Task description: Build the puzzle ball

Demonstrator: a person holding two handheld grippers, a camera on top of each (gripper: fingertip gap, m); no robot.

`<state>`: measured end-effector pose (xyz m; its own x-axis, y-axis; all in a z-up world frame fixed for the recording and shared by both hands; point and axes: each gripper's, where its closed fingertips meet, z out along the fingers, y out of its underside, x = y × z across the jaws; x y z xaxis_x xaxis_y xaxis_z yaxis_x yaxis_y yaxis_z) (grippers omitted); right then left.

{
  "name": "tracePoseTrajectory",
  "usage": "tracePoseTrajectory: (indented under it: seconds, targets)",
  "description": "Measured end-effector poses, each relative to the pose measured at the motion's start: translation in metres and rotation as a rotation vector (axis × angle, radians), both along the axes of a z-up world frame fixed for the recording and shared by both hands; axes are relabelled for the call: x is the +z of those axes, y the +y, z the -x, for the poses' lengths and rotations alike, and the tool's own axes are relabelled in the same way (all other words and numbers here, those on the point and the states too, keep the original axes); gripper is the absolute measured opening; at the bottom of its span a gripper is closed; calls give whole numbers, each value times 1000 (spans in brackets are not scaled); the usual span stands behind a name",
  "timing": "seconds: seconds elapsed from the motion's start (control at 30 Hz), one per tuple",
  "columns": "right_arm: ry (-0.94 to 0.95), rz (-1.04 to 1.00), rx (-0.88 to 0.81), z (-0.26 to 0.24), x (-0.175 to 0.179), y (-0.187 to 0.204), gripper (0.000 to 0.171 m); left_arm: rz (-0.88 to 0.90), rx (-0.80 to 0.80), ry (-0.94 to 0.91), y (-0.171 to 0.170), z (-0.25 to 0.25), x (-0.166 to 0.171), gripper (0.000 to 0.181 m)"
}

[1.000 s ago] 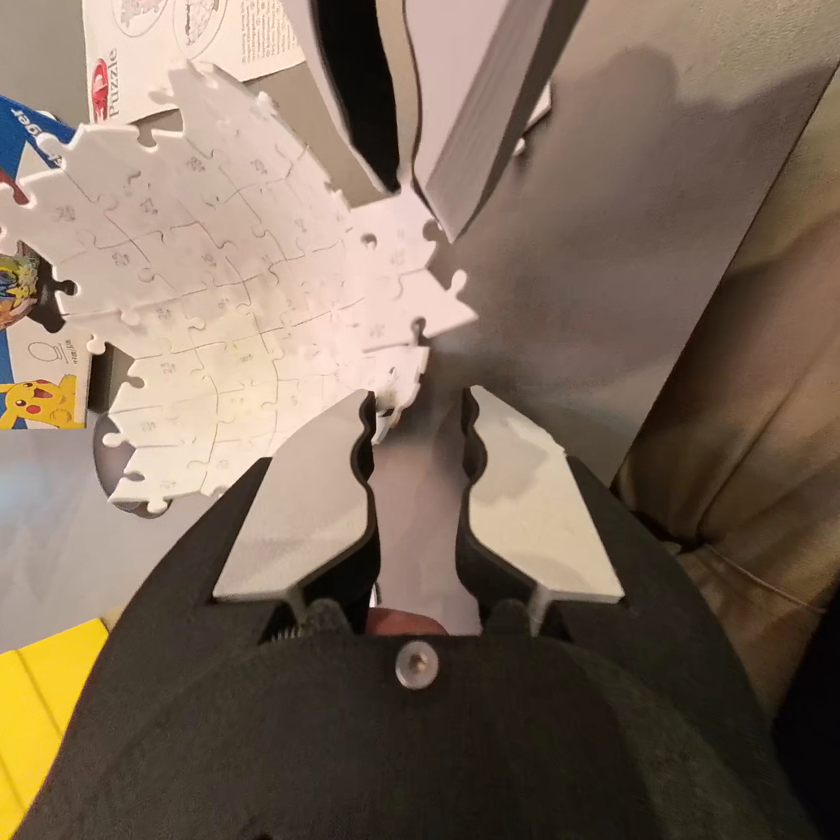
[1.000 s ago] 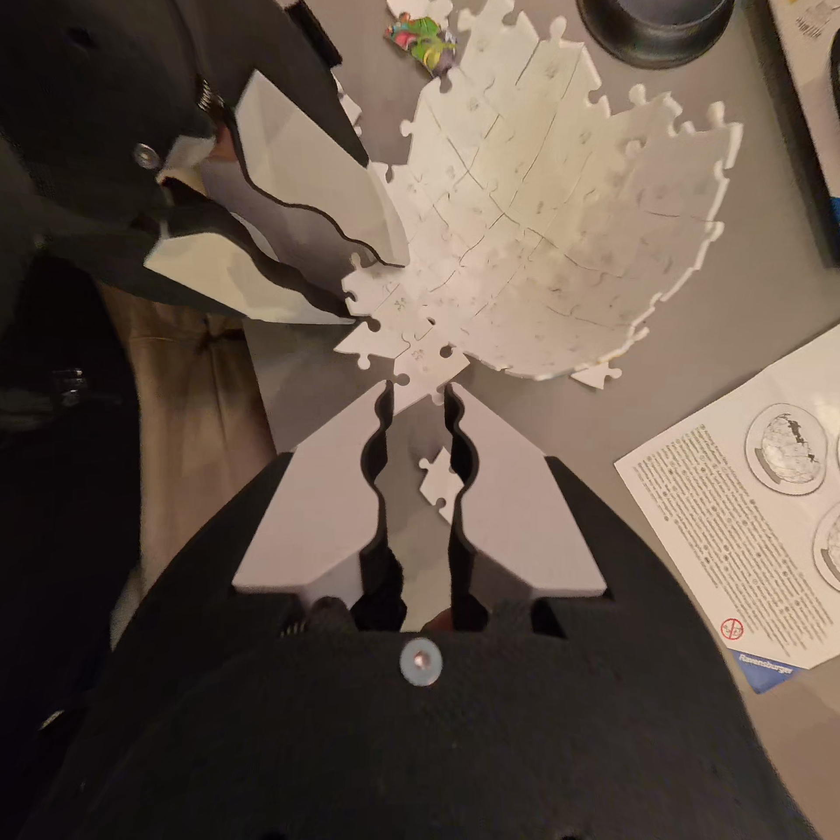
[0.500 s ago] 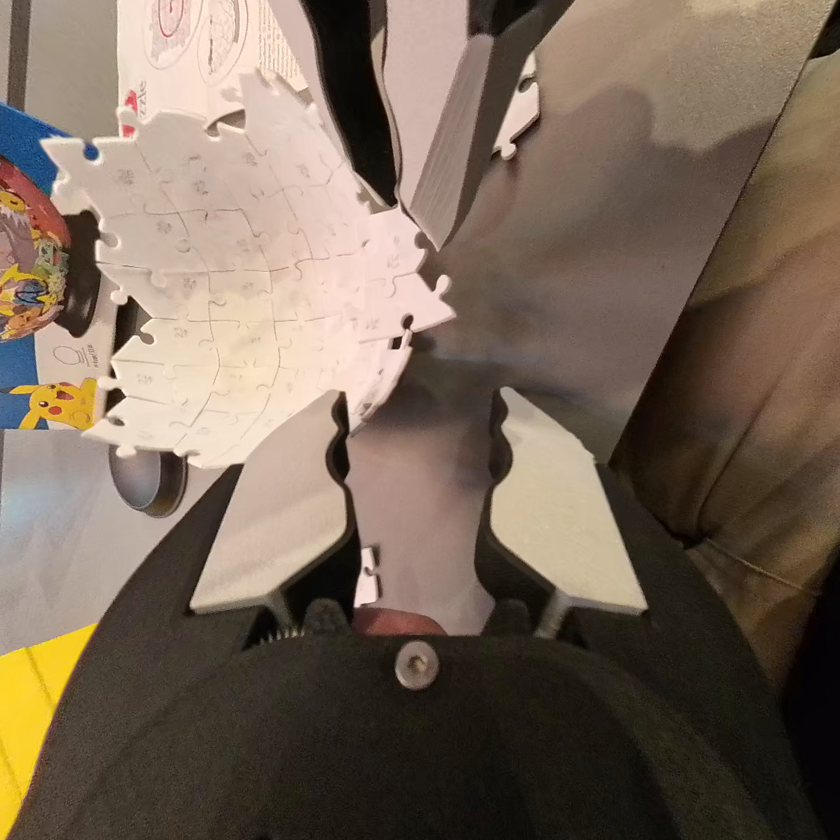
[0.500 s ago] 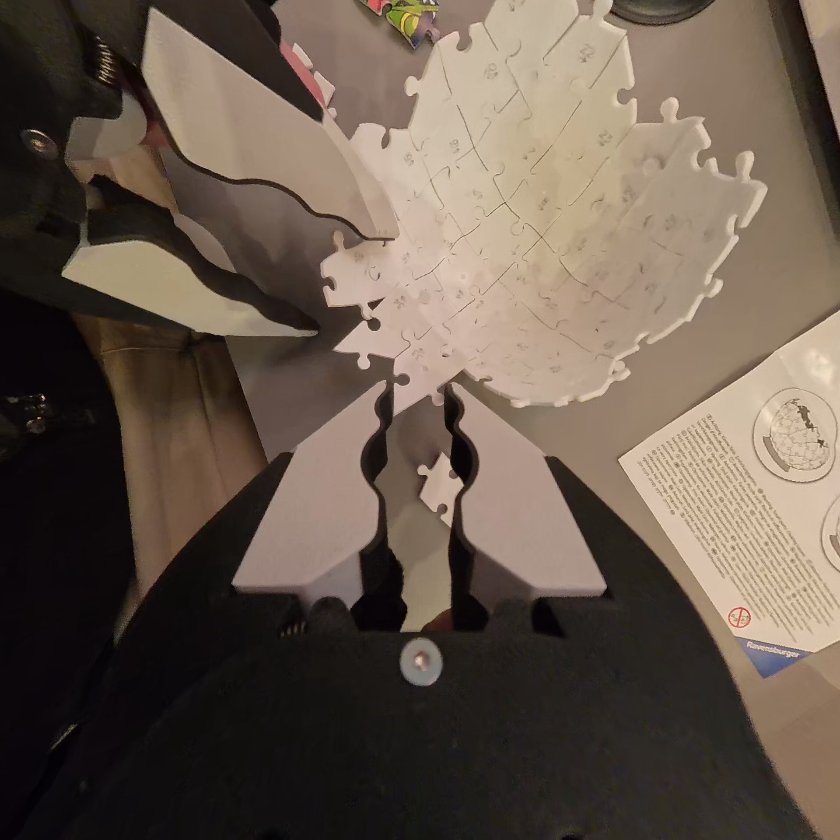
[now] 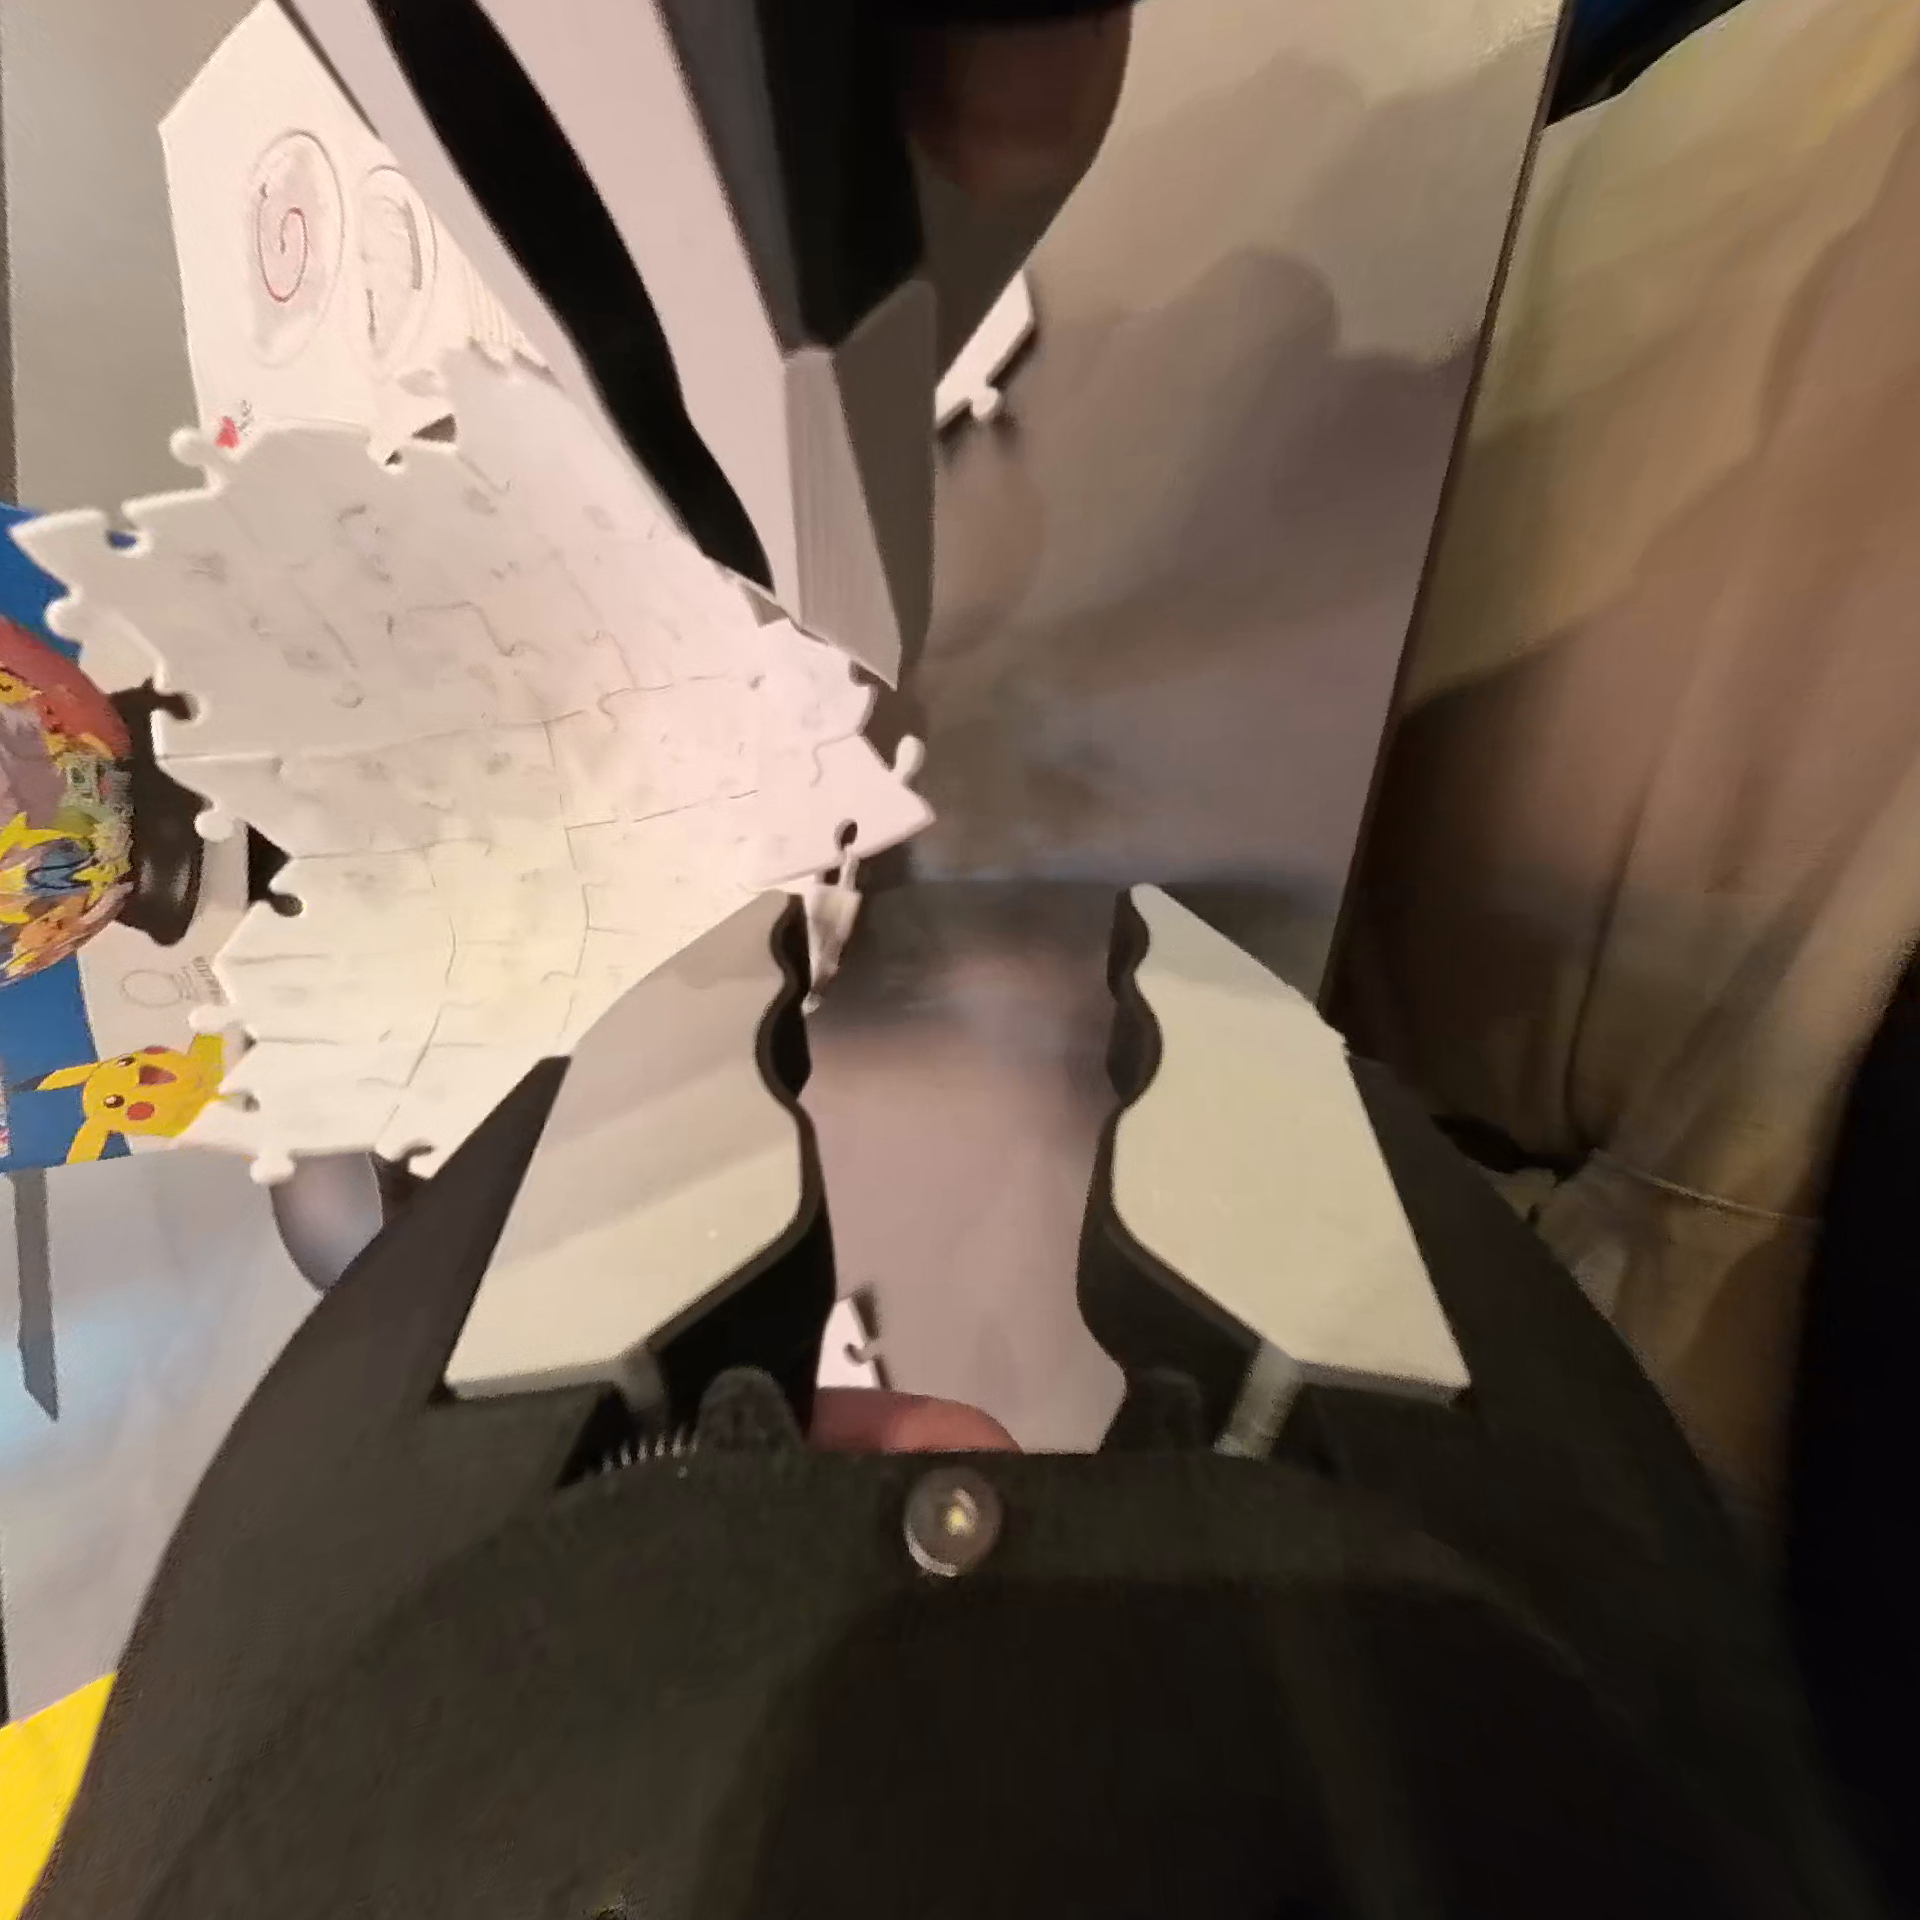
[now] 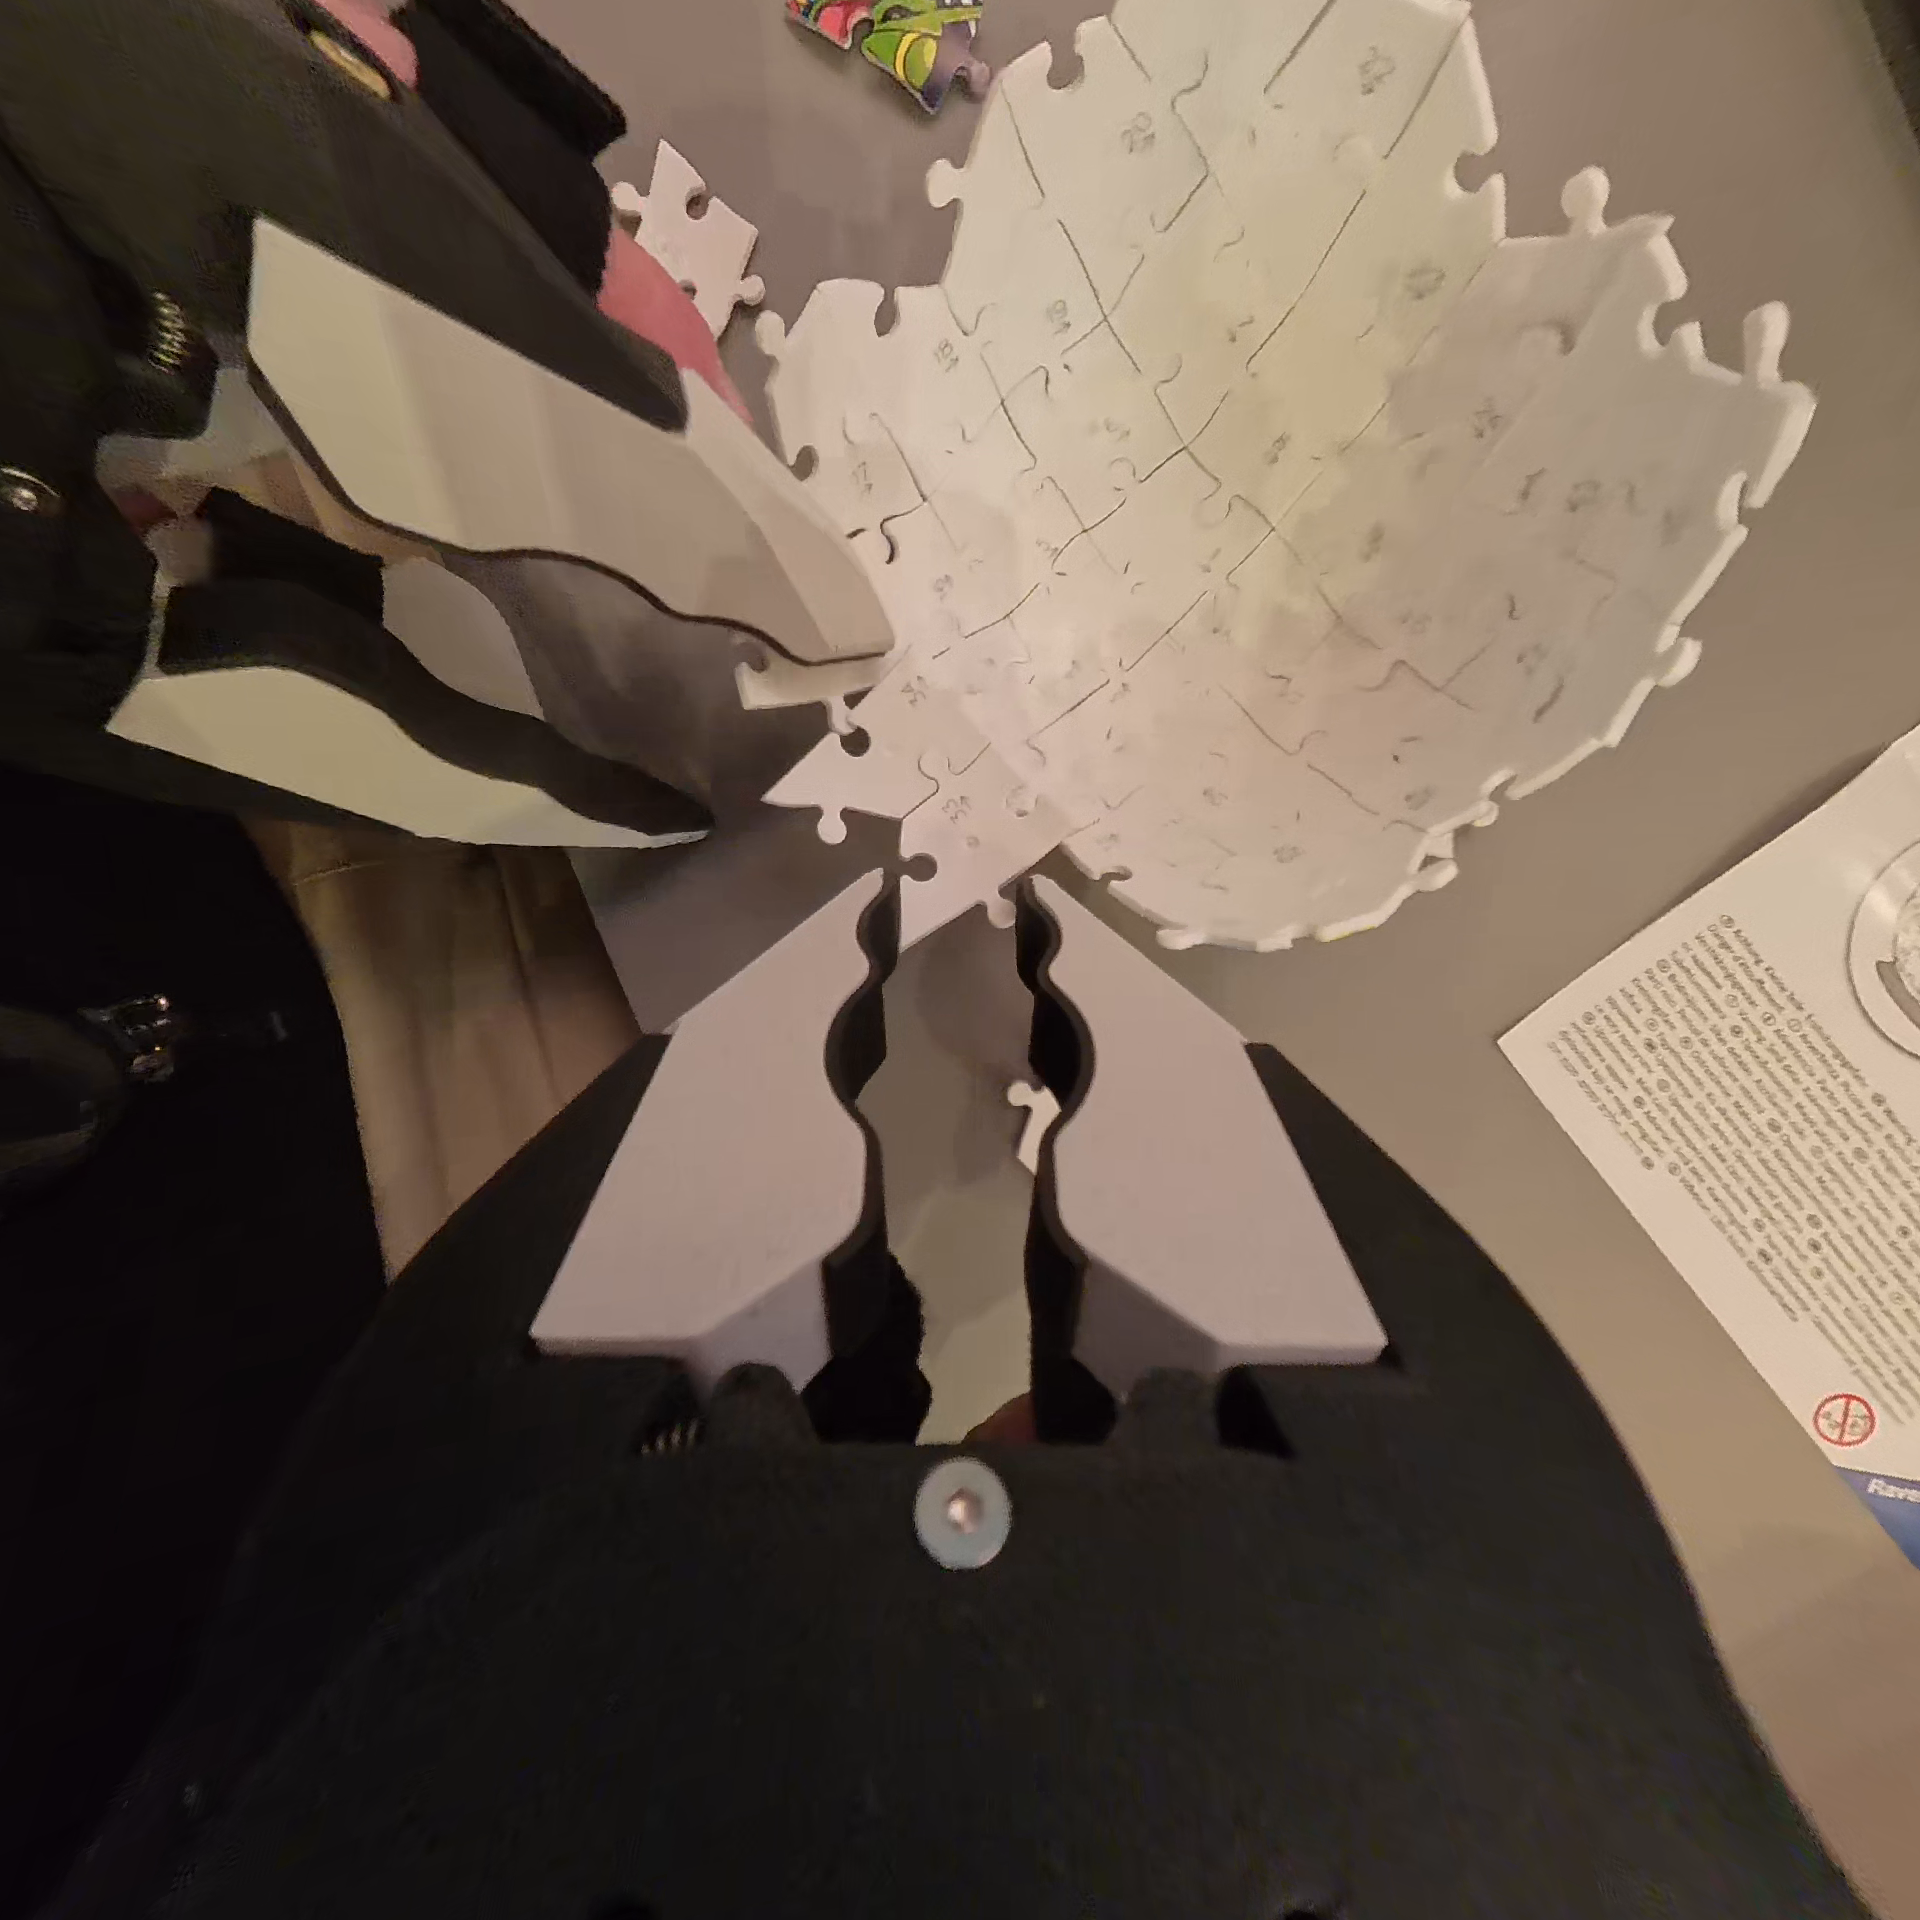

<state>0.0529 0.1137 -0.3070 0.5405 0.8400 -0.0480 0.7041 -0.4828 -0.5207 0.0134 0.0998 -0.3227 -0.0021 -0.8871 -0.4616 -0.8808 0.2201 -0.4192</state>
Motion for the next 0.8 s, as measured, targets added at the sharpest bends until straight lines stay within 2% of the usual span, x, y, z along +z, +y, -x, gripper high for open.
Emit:
tracePoseTrajectory:
  seconds: [0.33,0.57,0.8]
  targets:
    - [-31,49,-45,-1,-9,-9,20,40,-36,38,-7,-2,-4,42]
    - [-65,67,-59,-3,-16,-12,20,34,-79,116,-9,-3,-5,38]
    - [-20,44,-109,-4,-9,-11,21,36,-78,130,-10,-3,-5,37]
